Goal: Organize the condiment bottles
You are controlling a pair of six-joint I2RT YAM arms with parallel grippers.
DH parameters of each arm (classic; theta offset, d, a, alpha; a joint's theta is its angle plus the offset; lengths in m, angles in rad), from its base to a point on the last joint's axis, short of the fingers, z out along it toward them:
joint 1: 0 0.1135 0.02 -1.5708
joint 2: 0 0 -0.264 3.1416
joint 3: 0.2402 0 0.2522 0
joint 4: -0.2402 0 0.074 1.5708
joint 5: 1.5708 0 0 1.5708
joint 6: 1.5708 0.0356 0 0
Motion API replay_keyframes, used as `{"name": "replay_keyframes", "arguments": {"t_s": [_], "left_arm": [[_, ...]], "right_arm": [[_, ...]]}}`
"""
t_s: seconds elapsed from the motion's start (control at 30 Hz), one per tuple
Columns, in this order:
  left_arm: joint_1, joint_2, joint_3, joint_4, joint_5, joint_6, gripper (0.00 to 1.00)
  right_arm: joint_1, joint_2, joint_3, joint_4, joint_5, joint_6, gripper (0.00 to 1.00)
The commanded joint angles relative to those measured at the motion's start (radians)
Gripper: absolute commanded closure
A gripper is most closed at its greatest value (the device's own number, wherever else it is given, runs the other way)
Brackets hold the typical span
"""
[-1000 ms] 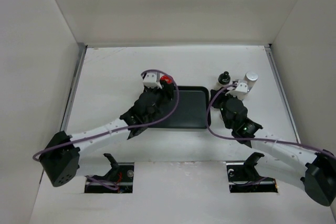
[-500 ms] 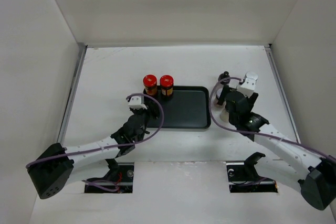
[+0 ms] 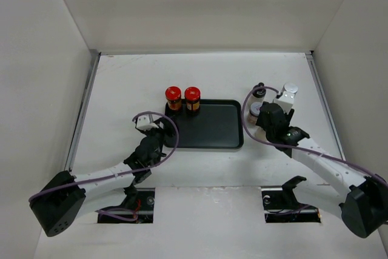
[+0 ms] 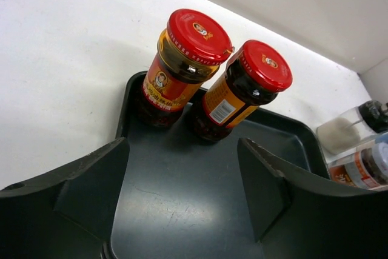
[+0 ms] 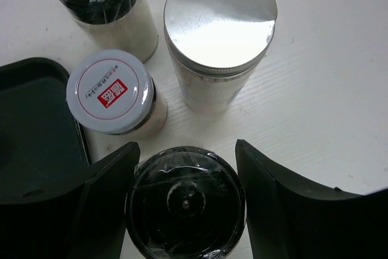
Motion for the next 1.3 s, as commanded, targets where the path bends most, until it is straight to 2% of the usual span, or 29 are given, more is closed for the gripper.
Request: {"name": "replay_keyframes", "arguments": {"t_s": [0.0, 0.1, 0.23, 0.33, 0.47, 0.6, 0.77, 0.87, 0.97, 1.0, 1.13, 1.27], "left_arm": [[0.021, -0.07, -0.023, 0.056, -0.017, -0.028, 0.28], [0.059, -0.125, -0.04, 0.047, -0.036, -0.042, 0.25], [0.068, -0.116, -0.042, 0.027, -0.025, -0.06, 0.24], [0.068, -0.112, -0.038, 0.026, -0.025, -0.062, 0.24], [0.07, -0.093, -0.042, 0.03, -0.025, -0.063, 0.23], [0.071, -0.11, -0.048, 0.026, -0.026, -0.063, 0.23], [0.075, -0.115, -0.052, 0.026, -0.025, -0.063, 0.23], [0.075, -0.109, -0.054, 0.029, -0.029, -0.063, 0.22], [0.075, -0.09, -0.052, 0.035, -0.025, -0.063, 0.22], [0.075, -0.092, -0.052, 0.035, -0.023, -0.063, 0.22], [0.076, -0.093, -0.052, 0.035, -0.028, -0.063, 0.22], [0.082, -0.095, -0.051, 0.032, -0.023, -0.063, 0.22]], "right_arm": [[0.048, -0.075, 0.109, -0.056, 0.016, 0.04, 0.54], [0.133, -0.086, 0.194, -0.063, 0.03, 0.035, 0.52], [0.217, 0.064, 0.33, 0.035, 0.007, -0.017, 0.51], [0.228, 0.234, 0.401, 0.23, -0.047, -0.088, 0.51], [0.228, 0.452, 0.519, 0.385, -0.116, -0.129, 0.52], [0.229, 0.638, 0.651, 0.418, -0.143, -0.146, 0.52], [0.24, 0.758, 0.706, 0.436, -0.14, -0.155, 0.51], [0.254, 0.785, 0.7, 0.442, -0.116, -0.155, 0.4], [0.266, 0.775, 0.693, 0.433, -0.105, -0.161, 0.16], [0.266, 0.758, 0.69, 0.425, -0.102, -0.167, 0.12], [0.256, 0.626, 0.628, 0.402, -0.084, -0.171, 0.07], [0.155, 0.502, 0.529, 0.375, -0.071, -0.178, 0.09]]}}
